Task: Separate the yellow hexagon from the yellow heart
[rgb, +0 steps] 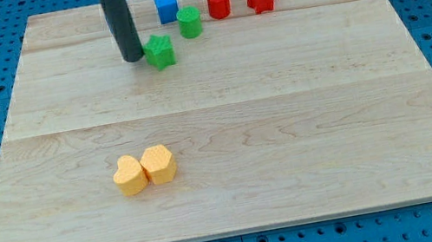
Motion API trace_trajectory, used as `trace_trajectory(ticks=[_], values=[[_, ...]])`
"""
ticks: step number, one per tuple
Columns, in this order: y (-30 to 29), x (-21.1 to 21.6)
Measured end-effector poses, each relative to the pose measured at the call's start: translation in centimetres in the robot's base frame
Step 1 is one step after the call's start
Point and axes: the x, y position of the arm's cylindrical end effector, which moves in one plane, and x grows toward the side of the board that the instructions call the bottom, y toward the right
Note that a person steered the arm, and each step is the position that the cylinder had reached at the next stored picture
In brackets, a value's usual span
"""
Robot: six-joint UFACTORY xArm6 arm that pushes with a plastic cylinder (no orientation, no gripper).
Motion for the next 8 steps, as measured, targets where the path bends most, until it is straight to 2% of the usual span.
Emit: trace_trajectory(ticks=[4, 5, 6, 7, 8], values=[[7.1, 0.4], [6.8, 6.8], [8.6, 15.3], [7.0, 20.9], [-0.4, 20.9]])
